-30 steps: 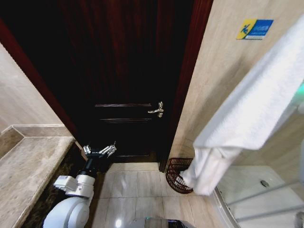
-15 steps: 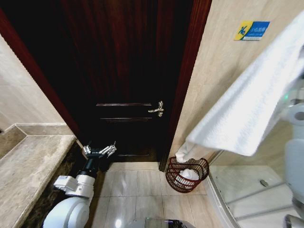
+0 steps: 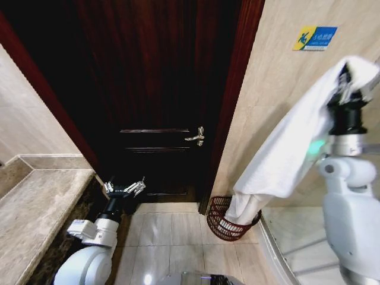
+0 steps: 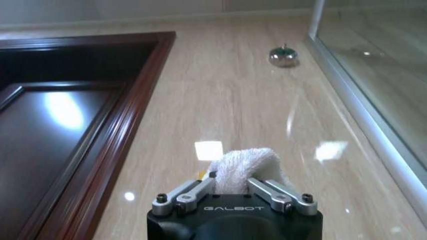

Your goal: Discard the used towel into the hamper.

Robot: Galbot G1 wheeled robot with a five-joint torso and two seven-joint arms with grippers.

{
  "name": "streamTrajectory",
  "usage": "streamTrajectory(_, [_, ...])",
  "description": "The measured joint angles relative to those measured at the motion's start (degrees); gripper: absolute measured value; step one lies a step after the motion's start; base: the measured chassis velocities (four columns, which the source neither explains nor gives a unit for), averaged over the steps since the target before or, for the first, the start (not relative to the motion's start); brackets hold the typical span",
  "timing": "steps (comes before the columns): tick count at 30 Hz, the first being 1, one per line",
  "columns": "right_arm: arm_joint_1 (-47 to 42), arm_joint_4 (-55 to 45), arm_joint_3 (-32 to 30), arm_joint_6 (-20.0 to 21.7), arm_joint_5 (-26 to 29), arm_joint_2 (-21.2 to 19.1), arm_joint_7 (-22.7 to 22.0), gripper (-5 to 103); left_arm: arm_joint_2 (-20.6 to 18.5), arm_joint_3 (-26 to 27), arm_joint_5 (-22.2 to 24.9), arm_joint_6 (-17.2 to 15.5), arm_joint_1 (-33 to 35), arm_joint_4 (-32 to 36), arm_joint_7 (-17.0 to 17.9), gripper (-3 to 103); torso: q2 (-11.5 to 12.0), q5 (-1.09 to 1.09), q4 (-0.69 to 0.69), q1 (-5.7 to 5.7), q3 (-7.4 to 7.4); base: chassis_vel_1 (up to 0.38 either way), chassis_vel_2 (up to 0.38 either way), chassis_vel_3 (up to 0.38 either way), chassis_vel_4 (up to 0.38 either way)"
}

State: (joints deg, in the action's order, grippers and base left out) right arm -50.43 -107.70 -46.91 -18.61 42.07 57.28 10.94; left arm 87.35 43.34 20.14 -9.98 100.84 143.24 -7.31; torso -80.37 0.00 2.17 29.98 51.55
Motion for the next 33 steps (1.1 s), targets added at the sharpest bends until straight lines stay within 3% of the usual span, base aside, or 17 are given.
streamTrajectory(7, [-5.1,-2.3,-0.6,-1.2,0.1,3.1,0.0,4,0.0,0.0,0.0,0.0,0.0,0.0,0.0,100,0.0,-0.03,0.0,0.0,0.0,0.0,0.0,0.0,0.0])
streamTrajectory(10, [-9.3,-1.1,0.0,-4.1,-1.8,5.9,1.4,4,0.0,0.0,0.0,0.0,0.0,0.0,0.0,100,0.0,0.02,-0.01,0.0,0.0,0.0,0.0,0.0,0.0])
streamTrajectory(19, [-12.2,2.6,1.8,-8.0,-5.0,9.2,2.4,4,0.0,0.0,0.0,0.0,0.0,0.0,0.0,100,0.0,0.0,0.01,0.0,0.0,0.0,0.0,0.0,0.0])
streamTrajectory(33, [-13.7,18.3,5.3,-15.4,-9.8,14.2,6.3,4,0.0,0.0,0.0,0.0,0.0,0.0,0.0,100,0.0,0.01,0.01,0.0,0.0,0.0,0.0,0.0,0.0])
